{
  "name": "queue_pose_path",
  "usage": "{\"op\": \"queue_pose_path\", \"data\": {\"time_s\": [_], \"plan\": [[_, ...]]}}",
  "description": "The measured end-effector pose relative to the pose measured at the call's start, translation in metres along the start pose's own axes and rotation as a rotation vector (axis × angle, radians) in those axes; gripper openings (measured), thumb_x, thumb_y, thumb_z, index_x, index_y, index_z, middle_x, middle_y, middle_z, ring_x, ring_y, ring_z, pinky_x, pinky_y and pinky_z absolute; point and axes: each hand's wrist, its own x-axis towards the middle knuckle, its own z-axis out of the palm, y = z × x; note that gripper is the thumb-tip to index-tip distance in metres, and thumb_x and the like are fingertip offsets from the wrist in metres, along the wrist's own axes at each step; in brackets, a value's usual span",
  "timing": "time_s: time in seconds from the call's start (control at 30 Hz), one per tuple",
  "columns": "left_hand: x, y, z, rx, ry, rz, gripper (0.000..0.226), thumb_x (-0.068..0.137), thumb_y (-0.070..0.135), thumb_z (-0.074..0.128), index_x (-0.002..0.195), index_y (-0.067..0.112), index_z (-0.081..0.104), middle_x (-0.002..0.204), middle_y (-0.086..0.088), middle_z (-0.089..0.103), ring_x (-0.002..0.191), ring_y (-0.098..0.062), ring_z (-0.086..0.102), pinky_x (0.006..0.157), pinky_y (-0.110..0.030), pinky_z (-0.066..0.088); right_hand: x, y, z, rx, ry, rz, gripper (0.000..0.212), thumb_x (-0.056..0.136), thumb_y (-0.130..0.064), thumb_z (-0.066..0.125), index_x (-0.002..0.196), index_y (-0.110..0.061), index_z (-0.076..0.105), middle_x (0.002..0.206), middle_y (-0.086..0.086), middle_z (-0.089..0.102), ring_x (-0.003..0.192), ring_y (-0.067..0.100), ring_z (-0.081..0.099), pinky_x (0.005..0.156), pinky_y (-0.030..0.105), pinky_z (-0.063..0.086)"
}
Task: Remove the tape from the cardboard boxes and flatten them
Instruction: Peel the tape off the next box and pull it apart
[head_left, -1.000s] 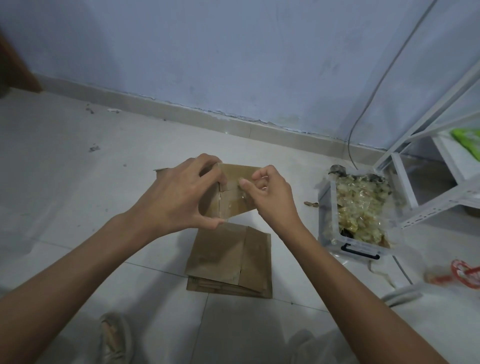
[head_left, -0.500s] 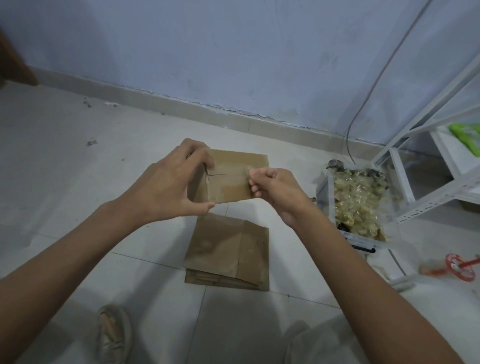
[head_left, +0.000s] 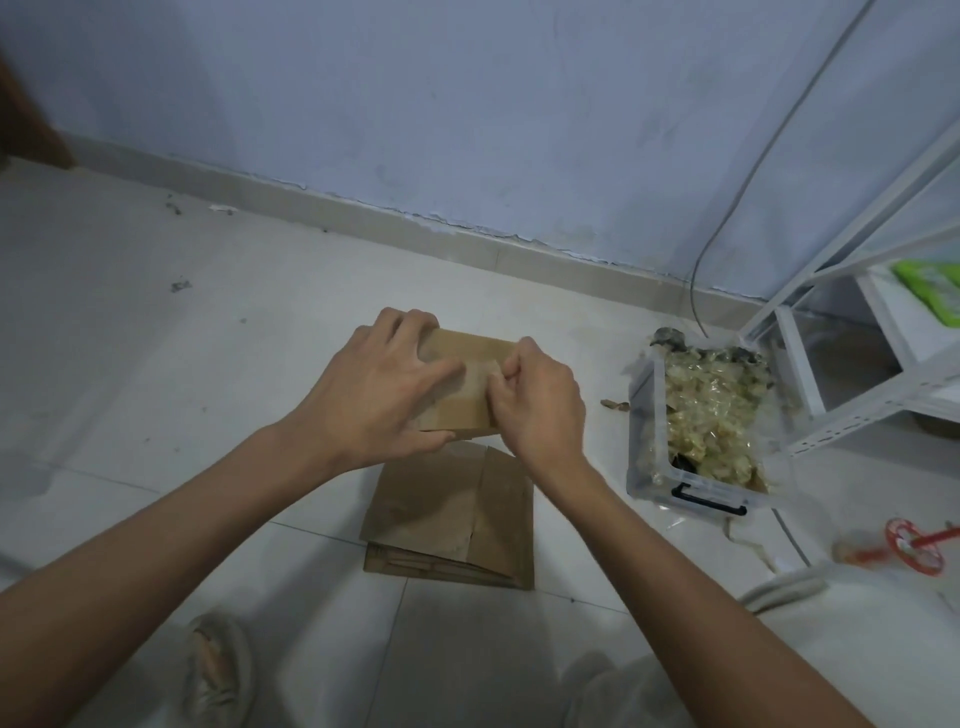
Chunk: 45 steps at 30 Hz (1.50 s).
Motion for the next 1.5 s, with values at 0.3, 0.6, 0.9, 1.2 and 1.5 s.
{"op": "queue_pose_path", "data": {"time_s": [0.3, 0.6, 0.9, 1.2, 1.5], "plan": [[-0.001, -0.001, 0.002, -0.022, 0.003, -0.052, 0.065, 0.07, 0.069, 0.077, 0.118, 0.028, 0.058, 0.141, -0.012, 0.046, 0.127, -0.03, 0.043, 0.078, -0.041, 0.052, 0.007, 0.004, 0.006, 0.409, -0.149, 0.065, 0.031, 0.094, -0.051, 0.072, 0.102, -0.023, 0.062, 0.081, -0.009, 0.068, 0.079, 0.01, 0.068, 0.075, 0.041, 0.06], [-0.005, -0.009, -0.005, -0.036, -0.03, -0.034, 0.07, 0.071, 0.073, 0.075, 0.124, 0.031, 0.056, 0.143, -0.006, 0.043, 0.128, -0.027, 0.043, 0.071, -0.033, 0.047, 0.019, 0.013, -0.012, 0.929, -0.372, 0.365, 0.018, 0.099, -0.015, 0.07, 0.084, -0.008, 0.073, 0.069, 0.003, 0.067, 0.06, 0.014, 0.054, 0.056, 0.024, 0.048], [-0.005, -0.02, 0.002, -0.249, -0.073, -0.085, 0.106, 0.075, 0.058, 0.084, 0.159, 0.033, 0.023, 0.147, -0.002, 0.03, 0.139, -0.024, 0.026, 0.091, -0.036, 0.054, 0.018, 0.016, -0.004, 0.76, -0.239, 0.316, 0.021, 0.096, -0.034, 0.074, 0.081, -0.024, 0.064, 0.114, 0.001, 0.065, 0.099, 0.018, 0.059, 0.072, 0.028, 0.046], [-0.001, -0.008, 0.013, 0.144, -0.21, -0.07, 0.091, 0.069, 0.083, 0.058, 0.143, 0.036, 0.036, 0.131, -0.006, 0.048, 0.124, -0.029, 0.047, 0.108, -0.056, 0.034, 0.001, 0.01, 0.011, 0.95, -0.403, 0.43, 0.011, 0.097, -0.024, 0.074, 0.093, -0.013, 0.074, 0.089, 0.004, 0.073, 0.079, 0.02, 0.063, 0.067, 0.034, 0.053], [0.005, 0.015, 0.018, 0.197, -0.085, -0.035, 0.07, 0.063, 0.064, 0.076, 0.12, 0.026, 0.06, 0.116, -0.013, 0.056, 0.107, -0.032, 0.056, 0.101, -0.047, 0.029, -0.013, -0.006, 0.026, 0.255, 0.016, -0.066, 0.014, 0.101, -0.033, 0.063, 0.09, -0.026, 0.058, 0.093, -0.012, 0.057, 0.08, 0.007, 0.059, 0.066, 0.027, 0.052]]}}
